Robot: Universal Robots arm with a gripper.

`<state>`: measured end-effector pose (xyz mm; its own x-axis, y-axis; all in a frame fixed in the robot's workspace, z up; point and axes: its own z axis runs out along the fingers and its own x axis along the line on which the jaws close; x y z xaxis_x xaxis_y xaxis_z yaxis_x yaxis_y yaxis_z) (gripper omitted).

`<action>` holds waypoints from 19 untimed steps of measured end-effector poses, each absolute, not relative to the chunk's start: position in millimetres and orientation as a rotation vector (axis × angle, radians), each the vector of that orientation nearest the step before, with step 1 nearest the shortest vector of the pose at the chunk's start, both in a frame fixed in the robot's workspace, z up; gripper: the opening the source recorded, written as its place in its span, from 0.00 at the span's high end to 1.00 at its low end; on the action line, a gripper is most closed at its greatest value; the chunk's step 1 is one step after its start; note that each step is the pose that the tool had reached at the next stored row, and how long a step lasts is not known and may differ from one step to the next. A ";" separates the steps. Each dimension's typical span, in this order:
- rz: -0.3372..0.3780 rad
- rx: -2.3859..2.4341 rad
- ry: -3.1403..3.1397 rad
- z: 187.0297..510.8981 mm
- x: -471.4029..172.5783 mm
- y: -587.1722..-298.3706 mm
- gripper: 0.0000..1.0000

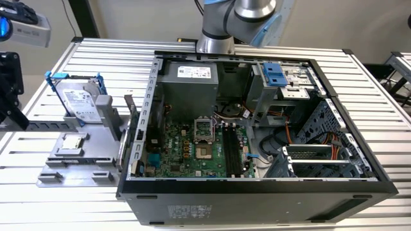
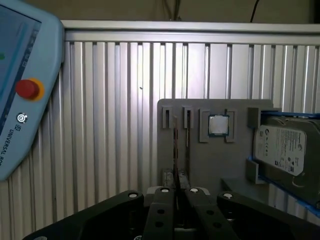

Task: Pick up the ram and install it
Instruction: 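Pick up the ram and move it above insertion slot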

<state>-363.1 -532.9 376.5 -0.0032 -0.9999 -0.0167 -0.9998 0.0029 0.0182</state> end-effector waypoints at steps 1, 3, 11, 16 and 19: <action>-0.039 2.217 -2.224 378.5 -363.1 -532.8 1.00; -0.039 2.217 -2.224 382.5 -363.1 -532.9 1.00; -0.039 2.217 -2.224 393.3 -363.1 -532.9 1.00; -0.039 2.217 -2.224 394.3 -363.1 -532.8 1.00; -0.039 2.217 -2.224 394.5 -359.8 -532.9 1.00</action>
